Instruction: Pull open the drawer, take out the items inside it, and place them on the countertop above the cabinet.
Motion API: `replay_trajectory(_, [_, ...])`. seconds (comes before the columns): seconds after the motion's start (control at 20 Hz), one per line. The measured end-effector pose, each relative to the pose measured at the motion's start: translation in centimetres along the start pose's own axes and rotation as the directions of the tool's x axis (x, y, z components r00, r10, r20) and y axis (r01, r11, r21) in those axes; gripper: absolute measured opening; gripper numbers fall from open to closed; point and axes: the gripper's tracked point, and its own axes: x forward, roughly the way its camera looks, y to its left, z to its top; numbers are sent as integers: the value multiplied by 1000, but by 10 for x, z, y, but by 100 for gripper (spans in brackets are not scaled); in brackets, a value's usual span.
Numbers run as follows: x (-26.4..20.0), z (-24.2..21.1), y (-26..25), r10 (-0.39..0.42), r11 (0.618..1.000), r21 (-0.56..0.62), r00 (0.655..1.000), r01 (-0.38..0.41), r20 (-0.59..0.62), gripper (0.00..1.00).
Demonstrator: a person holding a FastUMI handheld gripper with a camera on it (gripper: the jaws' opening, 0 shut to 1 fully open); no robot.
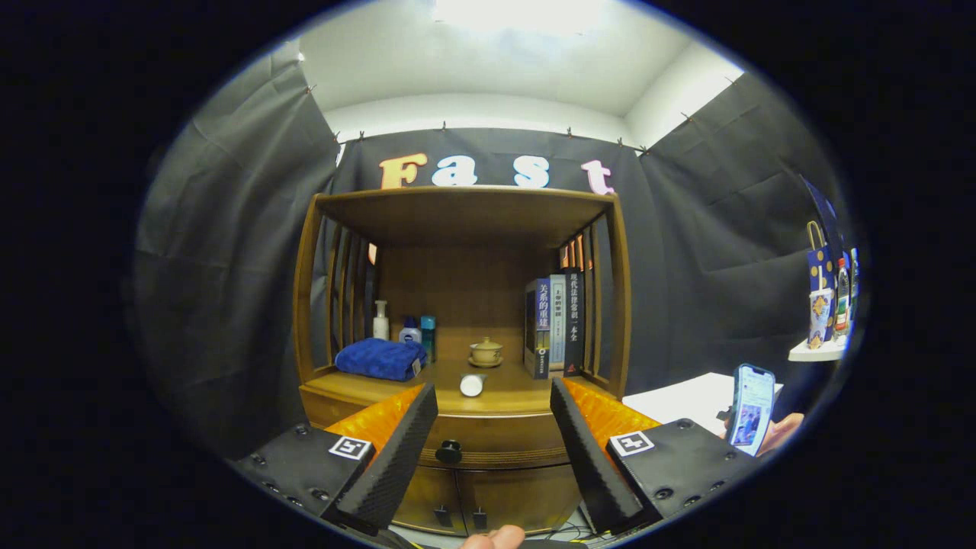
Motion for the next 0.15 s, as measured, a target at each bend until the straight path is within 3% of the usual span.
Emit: replay_trajectory(0.15, [-6,7,-9,-15,1000,9,1000,15,16,98])
